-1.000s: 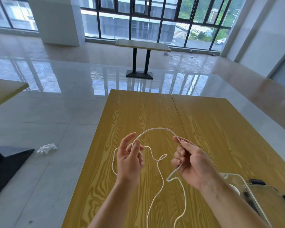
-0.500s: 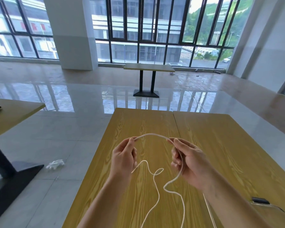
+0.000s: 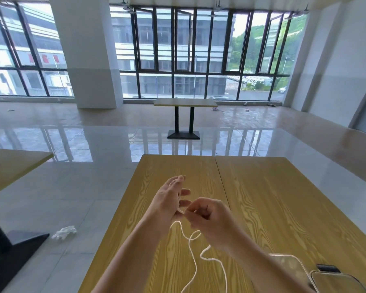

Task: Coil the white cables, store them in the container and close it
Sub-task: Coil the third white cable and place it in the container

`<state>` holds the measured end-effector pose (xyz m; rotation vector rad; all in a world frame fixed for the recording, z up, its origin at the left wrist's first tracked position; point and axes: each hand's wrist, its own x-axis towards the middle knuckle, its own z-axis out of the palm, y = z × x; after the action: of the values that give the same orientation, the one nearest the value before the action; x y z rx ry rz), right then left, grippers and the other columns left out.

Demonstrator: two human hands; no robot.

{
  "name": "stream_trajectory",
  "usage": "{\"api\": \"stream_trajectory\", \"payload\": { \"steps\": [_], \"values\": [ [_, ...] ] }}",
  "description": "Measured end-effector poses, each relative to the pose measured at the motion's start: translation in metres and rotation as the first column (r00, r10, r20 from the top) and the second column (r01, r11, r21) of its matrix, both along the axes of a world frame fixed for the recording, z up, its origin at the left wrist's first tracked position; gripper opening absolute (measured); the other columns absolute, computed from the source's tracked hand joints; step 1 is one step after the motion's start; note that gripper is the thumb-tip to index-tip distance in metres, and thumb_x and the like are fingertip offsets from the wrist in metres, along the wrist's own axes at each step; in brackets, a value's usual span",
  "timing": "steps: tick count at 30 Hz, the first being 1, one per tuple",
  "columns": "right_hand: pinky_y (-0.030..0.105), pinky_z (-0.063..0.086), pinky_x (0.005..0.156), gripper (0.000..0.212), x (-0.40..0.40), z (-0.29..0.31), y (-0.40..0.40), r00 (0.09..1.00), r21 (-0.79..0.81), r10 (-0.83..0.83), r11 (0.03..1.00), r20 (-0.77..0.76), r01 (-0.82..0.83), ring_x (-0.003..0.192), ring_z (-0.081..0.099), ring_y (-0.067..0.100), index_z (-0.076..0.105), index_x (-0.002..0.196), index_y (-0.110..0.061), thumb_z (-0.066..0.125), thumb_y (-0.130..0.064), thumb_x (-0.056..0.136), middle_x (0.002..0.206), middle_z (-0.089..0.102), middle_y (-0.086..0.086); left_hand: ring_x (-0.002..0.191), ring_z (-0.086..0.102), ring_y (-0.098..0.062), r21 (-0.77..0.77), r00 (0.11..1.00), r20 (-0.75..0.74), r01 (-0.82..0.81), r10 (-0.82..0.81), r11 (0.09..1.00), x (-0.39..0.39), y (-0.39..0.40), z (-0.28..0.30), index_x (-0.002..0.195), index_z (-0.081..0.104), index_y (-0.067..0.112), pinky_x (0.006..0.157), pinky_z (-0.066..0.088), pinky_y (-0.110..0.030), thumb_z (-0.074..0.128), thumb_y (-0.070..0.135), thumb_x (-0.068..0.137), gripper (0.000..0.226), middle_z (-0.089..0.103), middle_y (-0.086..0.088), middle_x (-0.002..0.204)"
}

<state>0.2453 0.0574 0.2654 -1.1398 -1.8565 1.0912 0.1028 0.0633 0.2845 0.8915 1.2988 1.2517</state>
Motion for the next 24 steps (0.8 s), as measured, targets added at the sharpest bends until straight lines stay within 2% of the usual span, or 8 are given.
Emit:
{"api": "stream_trajectory", "payload": {
  "steps": [3, 5, 8, 13, 17, 19, 21, 24],
  "values": [
    [0.029, 0.041, 0.05, 0.024, 0.002, -0.006, -0.003, 0.994, 0.076, 0.066, 0.994, 0.089, -0.073, 0.051, 0.049, 0.01, 0.069, 0.077, -0.037, 0.065, -0.02, 0.094, 0.066, 0.067, 0.005, 0.071, 0.061, -0.019, 0.022, 0.998, -0.057, 0.024, -0.022, 0.999, 0.001, 0.0, 0.009, 0.106, 0.069, 0.023, 0.06, 0.046, -0.03, 0.037, 0.038, 0.105, 0.035, 0.071, -0.009, 0.098],
    [0.03, 0.045, 0.051, 0.024, 0.003, -0.006, -0.005, 0.98, 0.095, 0.132, 0.985, 0.148, -0.147, 0.052, 0.051, 0.011, 0.073, 0.08, -0.032, 0.062, -0.019, 0.096, 0.067, 0.067, 0.006, 0.063, 0.058, -0.018, 0.027, 0.995, -0.095, 0.041, -0.038, 0.999, -0.001, -0.001, 0.013, 0.105, 0.068, 0.019, 0.053, 0.041, -0.029, 0.036, 0.037, 0.106, 0.037, 0.07, -0.009, 0.09],
    [0.035, 0.057, 0.064, 0.022, 0.005, -0.002, -0.006, 0.946, 0.056, 0.232, 0.966, 0.225, -0.251, 0.062, 0.06, 0.01, 0.074, 0.091, -0.012, 0.055, -0.017, 0.1, 0.078, 0.072, 0.01, 0.054, 0.05, -0.013, 0.032, 0.991, -0.133, 0.038, -0.033, 0.999, -0.003, 0.0, 0.018, 0.103, 0.068, 0.016, 0.045, 0.035, -0.023, 0.035, 0.034, 0.107, 0.038, 0.069, -0.008, 0.082],
    [0.031, 0.06, 0.082, 0.018, 0.004, -0.009, -0.01, 0.86, -0.013, 0.395, 0.911, 0.324, -0.413, 0.079, 0.068, 0.007, 0.067, 0.105, -0.019, 0.05, -0.022, 0.103, 0.088, 0.071, -0.007, 0.047, 0.045, -0.01, 0.047, 0.99, -0.12, 0.077, -0.071, 0.996, -0.01, -0.001, 0.034, 0.102, 0.066, 0.011, 0.042, 0.03, -0.022, 0.033, 0.033, 0.107, 0.039, 0.065, -0.007, 0.073],
    [0.007, 0.04, 0.062, 0.022, 0.001, -0.022, -0.01, 0.729, 0.015, 0.462, 0.839, 0.505, -0.543, 0.061, 0.055, -0.009, 0.065, 0.104, -0.015, 0.046, -0.026, 0.105, 0.103, 0.074, 0.001, 0.047, 0.045, -0.01, 0.07, 0.993, -0.097, 0.067, -0.06, 0.995, -0.013, -0.002, 0.048, 0.099, 0.065, 0.012, 0.044, 0.031, -0.022, 0.033, 0.033, 0.107, 0.039, 0.064, -0.005, 0.069],
    [0.014, 0.042, 0.069, 0.023, 0.001, -0.026, -0.009, 0.641, -0.007, 0.482, 0.802, 0.597, -0.597, 0.065, 0.056, -0.003, 0.065, 0.105, -0.017, 0.045, -0.028, 0.105, 0.106, 0.074, 0.001, 0.049, 0.046, -0.011, 0.08, 0.994, -0.091, 0.074, -0.067, 0.994, -0.015, -0.002, 0.051, 0.1, 0.066, 0.012, 0.046, 0.033, -0.023, 0.033, 0.033, 0.107, 0.039, 0.064, -0.005, 0.069],
    [0.027, 0.048, 0.074, 0.024, 0.002, -0.029, -0.006, 0.563, -0.019, 0.459, 0.786, 0.687, -0.618, 0.071, 0.06, 0.013, 0.064, 0.103, -0.013, 0.045, -0.029, 0.105, 0.097, 0.072, 0.006, 0.051, 0.047, -0.012, 0.081, 0.992, -0.094, 0.097, -0.089, 0.992, -0.016, -0.002, 0.052, 0.102, 0.068, 0.014, 0.049, 0.035, -0.024, 0.035, 0.034, 0.107, 0.039, 0.065, -0.005, 0.072],
    [0.038, 0.05, 0.067, 0.027, 0.003, -0.027, 0.007, 0.471, -0.007, 0.333, 0.823, 0.817, -0.568, 0.066, 0.052, 0.019, 0.06, 0.094, -0.007, 0.043, -0.024, 0.106, 0.078, 0.058, 0.006, 0.055, 0.049, -0.012, 0.074, 0.981, -0.114, 0.165, -0.156, 0.983, -0.018, -0.002, 0.046, 0.104, 0.072, 0.019, 0.051, 0.038, -0.024, 0.037, 0.035, 0.106, 0.039, 0.066, -0.005, 0.074]
  ]
}}
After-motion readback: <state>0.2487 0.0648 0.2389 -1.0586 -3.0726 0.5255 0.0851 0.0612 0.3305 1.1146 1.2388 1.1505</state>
